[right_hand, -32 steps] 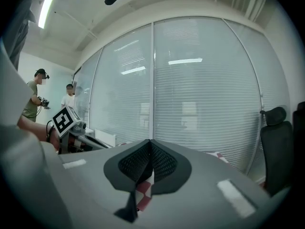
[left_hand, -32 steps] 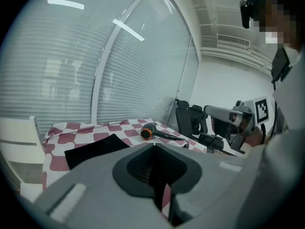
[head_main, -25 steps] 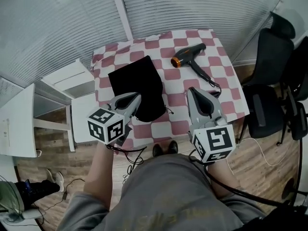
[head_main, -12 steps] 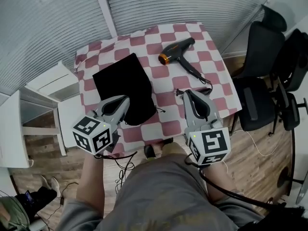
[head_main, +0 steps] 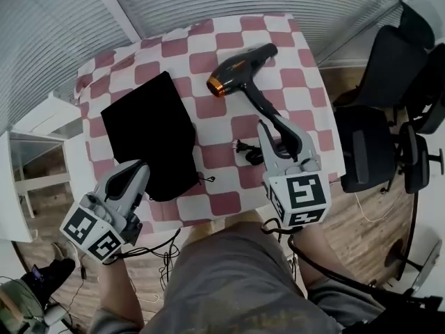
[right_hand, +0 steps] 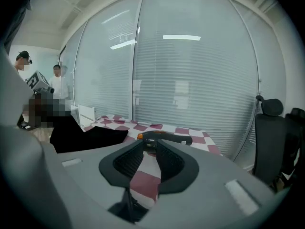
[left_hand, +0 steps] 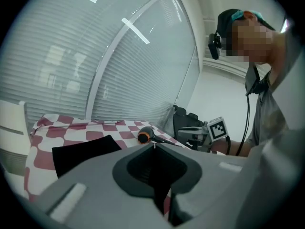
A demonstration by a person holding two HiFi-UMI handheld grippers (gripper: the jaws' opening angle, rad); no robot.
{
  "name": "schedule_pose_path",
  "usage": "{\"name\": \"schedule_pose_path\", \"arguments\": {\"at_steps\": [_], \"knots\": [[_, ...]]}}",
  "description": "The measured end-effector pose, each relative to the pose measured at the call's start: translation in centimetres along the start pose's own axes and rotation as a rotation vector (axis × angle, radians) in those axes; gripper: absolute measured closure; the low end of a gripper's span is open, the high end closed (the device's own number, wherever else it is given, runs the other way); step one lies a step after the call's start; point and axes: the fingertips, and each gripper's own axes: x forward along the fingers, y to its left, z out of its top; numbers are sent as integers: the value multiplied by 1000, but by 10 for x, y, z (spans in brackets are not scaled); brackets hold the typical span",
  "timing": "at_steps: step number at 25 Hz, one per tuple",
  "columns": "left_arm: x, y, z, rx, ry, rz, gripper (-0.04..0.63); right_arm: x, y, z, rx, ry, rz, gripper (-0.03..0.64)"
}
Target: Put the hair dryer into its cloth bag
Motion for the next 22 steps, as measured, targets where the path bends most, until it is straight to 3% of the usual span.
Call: {"name": "schedule_pose_path", "arguments": {"at_steps": [4, 10, 16, 20, 22], "knots": [[7, 9, -1, -35, 2, 26, 583, 46, -23, -24, -52, 134, 40, 411], [11, 17, -5, -66, -12, 56, 583, 102, -38, -60, -150, 319, 96, 352], [16, 23, -8, -90, -19, 81, 583, 133, -43, -96, -183, 494, 143, 342], [15, 21, -10, -87, -18, 83, 583, 140, -42, -107, -189, 521, 182, 348], [15, 21, -11, -79, -16, 88, 583, 142, -38, -107, -190, 507, 214, 387]]}}
